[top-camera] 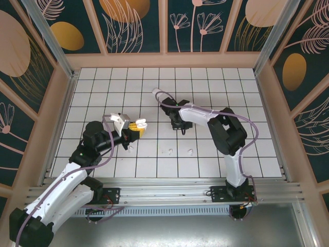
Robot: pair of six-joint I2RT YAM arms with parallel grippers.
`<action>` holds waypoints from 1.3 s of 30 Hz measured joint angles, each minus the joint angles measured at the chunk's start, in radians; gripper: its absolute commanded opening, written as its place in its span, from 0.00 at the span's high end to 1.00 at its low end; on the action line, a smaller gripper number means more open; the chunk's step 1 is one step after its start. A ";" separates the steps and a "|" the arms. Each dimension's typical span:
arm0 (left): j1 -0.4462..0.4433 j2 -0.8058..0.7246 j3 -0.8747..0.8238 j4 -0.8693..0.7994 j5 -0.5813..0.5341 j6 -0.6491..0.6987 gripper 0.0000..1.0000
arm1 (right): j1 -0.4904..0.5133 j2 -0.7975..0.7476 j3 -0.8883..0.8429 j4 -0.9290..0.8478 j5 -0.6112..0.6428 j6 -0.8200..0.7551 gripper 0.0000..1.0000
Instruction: Insert the wireless bluetooth earbuds into the charging case
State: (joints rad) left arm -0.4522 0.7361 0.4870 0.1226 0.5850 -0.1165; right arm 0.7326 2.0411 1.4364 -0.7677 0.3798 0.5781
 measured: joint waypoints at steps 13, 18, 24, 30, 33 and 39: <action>0.000 -0.016 0.000 -0.002 -0.004 0.000 1.00 | 0.085 0.040 0.030 -0.030 0.021 0.056 0.68; 0.000 -0.015 0.000 -0.001 -0.003 0.000 1.00 | 0.086 -0.029 -0.025 0.011 -0.040 0.061 0.67; 0.000 0.027 0.000 0.014 0.007 -0.008 1.00 | -0.013 -0.319 -0.229 0.179 -0.199 0.079 0.67; -0.002 0.156 0.001 0.079 0.043 -0.048 1.00 | -0.179 -0.447 -0.400 0.367 -0.401 0.094 0.67; -0.026 0.234 0.002 0.121 0.045 -0.072 1.00 | -0.195 -0.414 -0.432 0.414 -0.486 0.093 0.67; -0.086 0.340 0.031 0.193 0.045 -0.096 1.00 | -0.199 -0.331 -0.433 0.491 -0.579 0.094 0.68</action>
State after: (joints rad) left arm -0.5385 1.0763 0.5182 0.3157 0.6300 -0.2123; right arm 0.5335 1.7100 1.0035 -0.2771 -0.1993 0.6720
